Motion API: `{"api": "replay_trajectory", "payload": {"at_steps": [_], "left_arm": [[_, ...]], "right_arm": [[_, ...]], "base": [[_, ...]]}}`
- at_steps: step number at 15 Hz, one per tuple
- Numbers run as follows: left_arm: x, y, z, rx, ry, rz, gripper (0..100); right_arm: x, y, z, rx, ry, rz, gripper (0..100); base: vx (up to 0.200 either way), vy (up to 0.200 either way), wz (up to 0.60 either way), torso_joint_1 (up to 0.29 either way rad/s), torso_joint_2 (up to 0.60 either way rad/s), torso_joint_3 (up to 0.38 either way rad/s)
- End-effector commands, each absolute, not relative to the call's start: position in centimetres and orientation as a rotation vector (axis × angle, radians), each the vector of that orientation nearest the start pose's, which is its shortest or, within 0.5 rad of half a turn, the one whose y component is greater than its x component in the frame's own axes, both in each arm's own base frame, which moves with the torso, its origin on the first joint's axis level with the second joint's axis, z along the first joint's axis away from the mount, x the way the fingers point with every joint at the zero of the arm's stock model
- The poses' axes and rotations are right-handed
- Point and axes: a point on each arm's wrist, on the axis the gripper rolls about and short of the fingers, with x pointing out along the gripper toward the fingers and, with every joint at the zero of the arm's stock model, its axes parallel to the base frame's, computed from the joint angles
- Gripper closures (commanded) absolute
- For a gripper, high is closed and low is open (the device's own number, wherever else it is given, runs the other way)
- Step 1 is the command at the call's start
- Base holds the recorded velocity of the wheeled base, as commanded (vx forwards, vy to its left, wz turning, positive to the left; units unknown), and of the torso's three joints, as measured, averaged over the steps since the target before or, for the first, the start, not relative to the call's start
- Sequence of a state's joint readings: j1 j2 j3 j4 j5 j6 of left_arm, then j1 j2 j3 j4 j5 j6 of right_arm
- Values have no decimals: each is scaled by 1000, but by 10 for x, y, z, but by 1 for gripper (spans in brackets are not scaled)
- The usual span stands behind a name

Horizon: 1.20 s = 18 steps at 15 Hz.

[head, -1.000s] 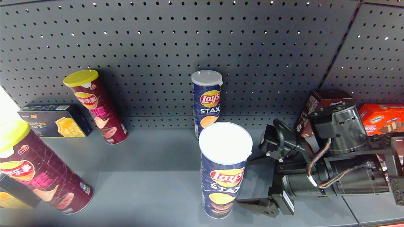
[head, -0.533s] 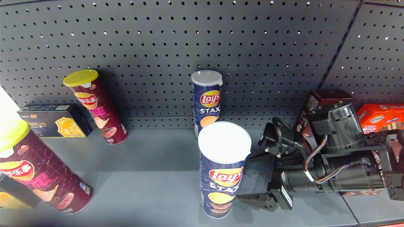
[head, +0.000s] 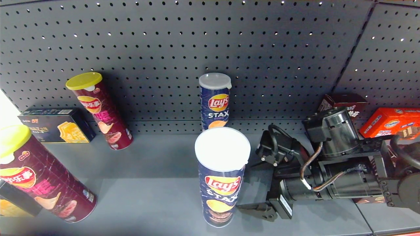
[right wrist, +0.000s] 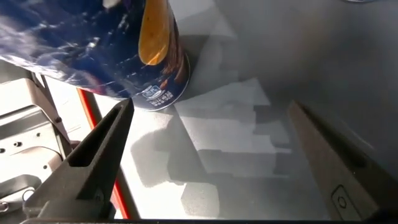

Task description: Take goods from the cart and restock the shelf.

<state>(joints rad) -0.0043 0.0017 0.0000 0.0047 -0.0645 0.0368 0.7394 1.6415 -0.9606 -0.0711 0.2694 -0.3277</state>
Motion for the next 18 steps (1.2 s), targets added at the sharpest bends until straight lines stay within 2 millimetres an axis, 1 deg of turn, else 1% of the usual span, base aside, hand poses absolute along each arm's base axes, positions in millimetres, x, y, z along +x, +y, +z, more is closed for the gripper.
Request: {"api": "replay_trajectory", "payload": {"at_steps": [1,3,5,7,9,10,11,12,13,14,15,16,17,18], "left_arm": [[-23,-1,75,37,6,-69,0],[-23,-1,75,37,6,-69,0],[-23,-1,75,37,6,-69,0],[-23,-1,75,37,6,-69,0],[-23,-1,75,35,6,-69,0],[-23,-1,75,35,5,-69,0],[-23,-1,75,35,6,-69,0],[-23,-1,75,37,6,-69,0],[-23,-1,75,37,6,-69,0],[-23,-1,75,37,6,-69,0],[-23,-1,75,35,6,-69,0],[-23,-1,75,35,6,-69,0],[-23,-1,75,35,6,-69,0],[-23,-1,75,35,6,-69,0]], "right_arm": [[209,199,188,-440,458,1074,0],[208,198,190,-442,453,1066,0],[208,192,196,-433,430,1044,0],[204,173,224,-399,316,965,0],[191,133,262,-328,175,828,0],[178,110,281,-292,103,750,0],[168,92,292,-275,55,680,0],[145,61,305,-261,-16,560,0],[129,45,306,-256,-50,490,0],[107,29,299,-255,-70,407,0],[87,18,286,-246,-70,340,0],[74,14,276,-244,-73,305,0],[48,7,250,-245,-73,231,0],[39,5,240,-247,-74,200,0]], "base": [[0,0,0,0,0,0],[0,0,0,0,0,0],[0,0,0,0,0,0],[0,0,0,0,0,0],[0,0,0,0,0,0],[0,0,0,0,0,0],[0,0,0,0,0,0],[0,0,0,0,0,0],[0,0,0,0,0,0],[0,0,0,0,0,0],[0,0,0,0,0,0],[0,0,0,0,0,0],[0,0,0,0,0,0],[0,0,0,0,0,0]]}}
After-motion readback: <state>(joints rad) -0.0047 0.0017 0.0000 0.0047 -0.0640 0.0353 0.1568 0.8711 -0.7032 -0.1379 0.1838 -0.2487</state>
